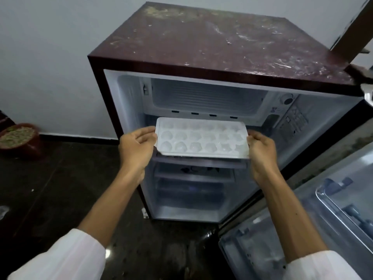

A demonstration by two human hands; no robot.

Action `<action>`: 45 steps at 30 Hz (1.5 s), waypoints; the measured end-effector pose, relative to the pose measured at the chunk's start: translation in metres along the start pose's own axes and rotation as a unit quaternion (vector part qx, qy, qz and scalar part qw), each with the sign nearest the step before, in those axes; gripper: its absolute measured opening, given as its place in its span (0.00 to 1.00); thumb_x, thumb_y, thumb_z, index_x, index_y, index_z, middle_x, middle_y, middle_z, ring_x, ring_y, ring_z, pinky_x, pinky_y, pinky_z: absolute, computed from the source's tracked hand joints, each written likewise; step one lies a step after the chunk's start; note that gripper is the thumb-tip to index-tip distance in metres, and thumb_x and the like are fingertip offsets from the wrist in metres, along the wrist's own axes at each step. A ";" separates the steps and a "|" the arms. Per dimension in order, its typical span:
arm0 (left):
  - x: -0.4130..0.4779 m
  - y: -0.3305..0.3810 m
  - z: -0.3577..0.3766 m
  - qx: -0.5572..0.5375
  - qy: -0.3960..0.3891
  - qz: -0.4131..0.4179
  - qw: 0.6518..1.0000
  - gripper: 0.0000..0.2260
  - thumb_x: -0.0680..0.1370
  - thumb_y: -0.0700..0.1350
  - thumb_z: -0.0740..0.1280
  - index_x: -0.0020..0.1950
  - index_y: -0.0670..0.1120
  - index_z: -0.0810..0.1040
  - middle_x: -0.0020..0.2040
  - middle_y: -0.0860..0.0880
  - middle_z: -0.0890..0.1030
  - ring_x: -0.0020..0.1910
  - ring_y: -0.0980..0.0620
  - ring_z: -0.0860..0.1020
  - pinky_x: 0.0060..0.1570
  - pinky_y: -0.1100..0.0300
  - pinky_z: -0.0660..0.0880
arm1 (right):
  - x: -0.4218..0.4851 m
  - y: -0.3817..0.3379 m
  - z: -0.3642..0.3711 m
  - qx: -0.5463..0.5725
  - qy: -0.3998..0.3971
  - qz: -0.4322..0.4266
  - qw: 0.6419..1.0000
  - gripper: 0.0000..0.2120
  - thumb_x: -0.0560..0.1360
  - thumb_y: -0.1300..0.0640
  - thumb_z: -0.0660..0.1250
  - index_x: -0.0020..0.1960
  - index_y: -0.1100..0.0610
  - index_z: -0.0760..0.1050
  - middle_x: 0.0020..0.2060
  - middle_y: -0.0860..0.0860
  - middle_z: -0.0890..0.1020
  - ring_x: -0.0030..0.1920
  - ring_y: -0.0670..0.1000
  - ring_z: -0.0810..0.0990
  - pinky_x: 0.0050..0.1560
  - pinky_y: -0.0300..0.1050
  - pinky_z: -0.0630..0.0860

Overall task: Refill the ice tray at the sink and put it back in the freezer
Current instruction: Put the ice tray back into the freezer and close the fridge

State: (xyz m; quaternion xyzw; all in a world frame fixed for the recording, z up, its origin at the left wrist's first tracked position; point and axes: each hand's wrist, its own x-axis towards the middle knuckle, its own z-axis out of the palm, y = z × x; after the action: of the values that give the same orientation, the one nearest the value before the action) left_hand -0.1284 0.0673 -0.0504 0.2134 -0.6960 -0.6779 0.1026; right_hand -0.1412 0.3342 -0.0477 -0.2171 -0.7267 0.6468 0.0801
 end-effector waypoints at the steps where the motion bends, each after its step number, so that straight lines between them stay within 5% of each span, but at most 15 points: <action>1: 0.007 0.002 0.005 -0.002 0.003 0.008 1.000 0.09 0.78 0.37 0.70 0.56 0.47 0.84 0.49 0.51 0.86 0.48 0.56 0.85 0.49 0.63 0.81 | 0.010 -0.001 0.003 0.007 -0.001 -0.008 1.000 0.14 0.79 0.65 0.58 0.56 0.55 0.81 0.47 0.49 0.86 0.49 0.49 0.85 0.44 0.39 0.81; 6: 0.045 0.011 0.026 0.002 -0.002 0.054 0.999 0.10 0.77 0.35 0.70 0.50 0.50 0.82 0.47 0.51 0.86 0.48 0.54 0.84 0.54 0.57 0.81 | 0.053 -0.013 0.015 0.005 0.006 -0.050 0.999 0.18 0.75 0.69 0.56 0.56 0.59 0.82 0.48 0.54 0.86 0.49 0.54 0.85 0.51 0.49 0.83; 9: 0.067 0.014 0.037 0.033 -0.009 0.072 0.997 0.10 0.77 0.35 0.68 0.52 0.49 0.84 0.50 0.49 0.85 0.50 0.50 0.84 0.56 0.52 0.82 | 0.075 -0.019 0.023 -0.004 0.015 -0.060 0.998 0.17 0.76 0.69 0.56 0.48 0.58 0.83 0.45 0.55 0.85 0.46 0.55 0.83 0.42 0.46 0.83; 11: 0.077 0.018 0.043 0.041 -0.016 0.075 0.996 0.12 0.77 0.35 0.68 0.47 0.51 0.84 0.47 0.51 0.85 0.48 0.52 0.84 0.53 0.55 0.82 | 0.086 -0.022 0.028 -0.001 0.017 -0.051 0.999 0.17 0.76 0.68 0.57 0.39 0.56 0.81 0.40 0.53 0.84 0.40 0.53 0.82 0.33 0.39 0.78; 14: 0.092 0.020 0.054 0.047 -0.027 0.092 0.994 0.12 0.77 0.33 0.67 0.39 0.49 0.82 0.40 0.51 0.83 0.40 0.55 0.82 0.40 0.63 0.82 | 0.107 -0.021 0.035 -0.020 0.020 -0.044 0.999 0.14 0.77 0.66 0.56 0.38 0.58 0.76 0.41 0.57 0.80 0.42 0.55 0.78 0.39 0.46 0.73; 16: 0.099 0.021 0.061 0.057 -0.028 0.094 0.993 0.07 0.78 0.34 0.67 0.42 0.42 0.82 0.39 0.47 0.82 0.39 0.53 0.80 0.35 0.64 0.80 | 0.118 -0.020 0.039 -0.044 0.013 -0.050 0.998 0.10 0.78 0.64 0.56 0.44 0.56 0.74 0.41 0.57 0.76 0.42 0.54 0.74 0.40 0.47 0.67; 20: 0.121 0.021 0.073 0.069 -0.026 0.084 0.994 0.06 0.78 0.34 0.66 0.50 0.34 0.83 0.46 0.38 0.83 0.44 0.43 0.82 0.46 0.49 0.82 | 0.133 -0.021 0.046 -0.055 0.010 -0.067 0.996 0.09 0.80 0.61 0.57 0.45 0.55 0.73 0.43 0.56 0.76 0.43 0.53 0.74 0.42 0.44 0.69; 23: 0.136 0.019 0.080 0.106 -0.018 0.092 0.990 0.07 0.80 0.35 0.63 0.47 0.44 0.78 0.43 0.42 0.78 0.42 0.47 0.77 0.41 0.56 0.75 | 0.142 -0.021 0.054 -0.060 0.024 -0.073 0.995 0.11 0.82 0.59 0.56 0.52 0.62 0.76 0.45 0.55 0.75 0.45 0.52 0.74 0.44 0.44 0.70; 28: 0.153 0.020 0.097 0.097 -0.019 0.089 0.991 0.10 0.83 0.39 0.61 0.55 0.38 0.80 0.52 0.38 0.81 0.49 0.42 0.81 0.51 0.52 0.81 | 0.160 -0.024 0.064 -0.108 0.057 -0.061 0.991 0.18 0.82 0.62 0.55 0.33 0.55 0.65 0.34 0.51 0.71 0.41 0.52 0.73 0.46 0.46 0.74; 31: 0.159 0.025 0.109 0.093 -0.009 0.115 0.989 0.06 0.83 0.38 0.59 0.50 0.45 0.75 0.43 0.50 0.76 0.38 0.58 0.72 0.42 0.61 0.74 | 0.171 -0.027 0.066 -0.147 0.067 -0.059 0.985 0.19 0.82 0.62 0.55 0.32 0.55 0.65 0.33 0.52 0.71 0.40 0.54 0.73 0.48 0.50 0.76; 34: 0.168 0.028 0.118 0.109 -0.027 0.120 0.986 0.07 0.83 0.37 0.59 0.51 0.45 0.75 0.42 0.50 0.74 0.36 0.58 0.71 0.38 0.61 0.71 | 0.179 -0.029 0.068 -0.165 0.074 -0.046 0.982 0.20 0.82 0.60 0.55 0.31 0.55 0.66 0.32 0.51 0.71 0.33 0.49 0.69 0.36 0.44 0.70; 37: 0.177 0.027 0.123 0.152 -0.027 0.126 0.980 0.08 0.83 0.40 0.59 0.50 0.45 0.78 0.47 0.46 0.79 0.43 0.51 0.75 0.39 0.61 0.72 | 0.185 -0.032 0.069 -0.191 0.067 -0.039 0.979 0.20 0.83 0.59 0.55 0.32 0.56 0.66 0.32 0.51 0.70 0.32 0.48 0.68 0.30 0.42 0.66; 41: 0.183 0.024 0.128 0.207 -0.018 0.147 0.967 0.13 0.83 0.40 0.60 0.65 0.44 0.78 0.65 0.44 0.79 0.59 0.46 0.76 0.56 0.59 0.71 | 0.192 -0.038 0.071 -0.235 0.049 -0.060 0.969 0.19 0.83 0.58 0.55 0.33 0.55 0.66 0.32 0.51 0.70 0.32 0.47 0.68 0.30 0.42 0.67; 45: 0.193 0.024 0.130 0.215 -0.027 0.133 0.967 0.15 0.83 0.39 0.60 0.69 0.45 0.76 0.69 0.43 0.77 0.66 0.43 0.75 0.60 0.61 0.70 | 0.196 -0.045 0.072 -0.257 0.023 -0.068 0.964 0.19 0.84 0.59 0.54 0.34 0.55 0.66 0.32 0.51 0.69 0.31 0.46 0.67 0.27 0.38 0.64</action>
State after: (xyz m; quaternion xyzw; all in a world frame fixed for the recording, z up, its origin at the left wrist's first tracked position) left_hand -0.3600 0.0995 -0.0628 0.1178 -0.8501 -0.4980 0.1245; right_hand -0.3542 0.3478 -0.0470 -0.1954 -0.8794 0.4262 0.0826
